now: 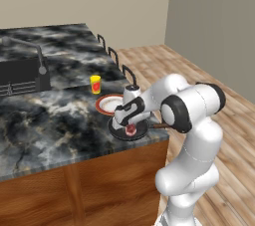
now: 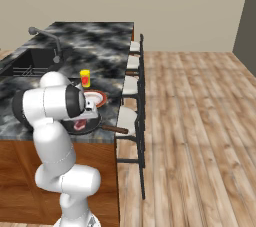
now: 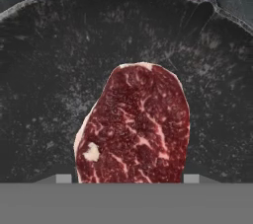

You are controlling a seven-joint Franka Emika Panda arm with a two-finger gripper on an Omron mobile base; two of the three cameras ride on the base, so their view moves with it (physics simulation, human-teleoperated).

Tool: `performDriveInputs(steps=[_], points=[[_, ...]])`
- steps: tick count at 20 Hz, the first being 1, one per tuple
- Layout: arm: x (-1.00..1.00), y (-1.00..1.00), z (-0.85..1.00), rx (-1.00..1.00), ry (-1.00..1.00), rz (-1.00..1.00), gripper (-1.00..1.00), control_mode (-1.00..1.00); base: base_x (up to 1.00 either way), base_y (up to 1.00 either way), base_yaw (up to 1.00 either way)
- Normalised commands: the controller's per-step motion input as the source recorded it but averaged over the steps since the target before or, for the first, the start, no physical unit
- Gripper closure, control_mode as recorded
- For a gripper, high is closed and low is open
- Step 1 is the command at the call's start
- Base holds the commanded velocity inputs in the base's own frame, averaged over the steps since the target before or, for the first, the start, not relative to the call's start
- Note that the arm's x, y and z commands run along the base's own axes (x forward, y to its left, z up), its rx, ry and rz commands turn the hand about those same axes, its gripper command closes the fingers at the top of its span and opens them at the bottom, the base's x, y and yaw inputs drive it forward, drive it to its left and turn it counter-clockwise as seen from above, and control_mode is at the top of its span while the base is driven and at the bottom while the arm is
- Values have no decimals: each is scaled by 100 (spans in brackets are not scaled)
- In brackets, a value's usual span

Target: Pick up the pan with the steak in it and place it on the dining table. Then place the steak on the plate.

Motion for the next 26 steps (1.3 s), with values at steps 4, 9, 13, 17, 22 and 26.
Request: performDriveInputs(steps=[4, 9, 13, 17, 22, 26], points=[[0, 0, 28, 0, 0, -3, 100, -100, 0, 0, 0], [0, -1, 45, 0, 0, -3, 100, -100, 0, 0, 0], [12, 0, 49, 0, 0, 0, 100, -100, 0, 0, 0], [46, 1, 33, 0, 0, 0, 100, -100, 0, 0, 0], [81, 13, 5, 0, 3, -2, 100, -100, 0, 0, 0], [91, 20, 0, 0, 3, -2, 100, -100, 0, 0, 0]])
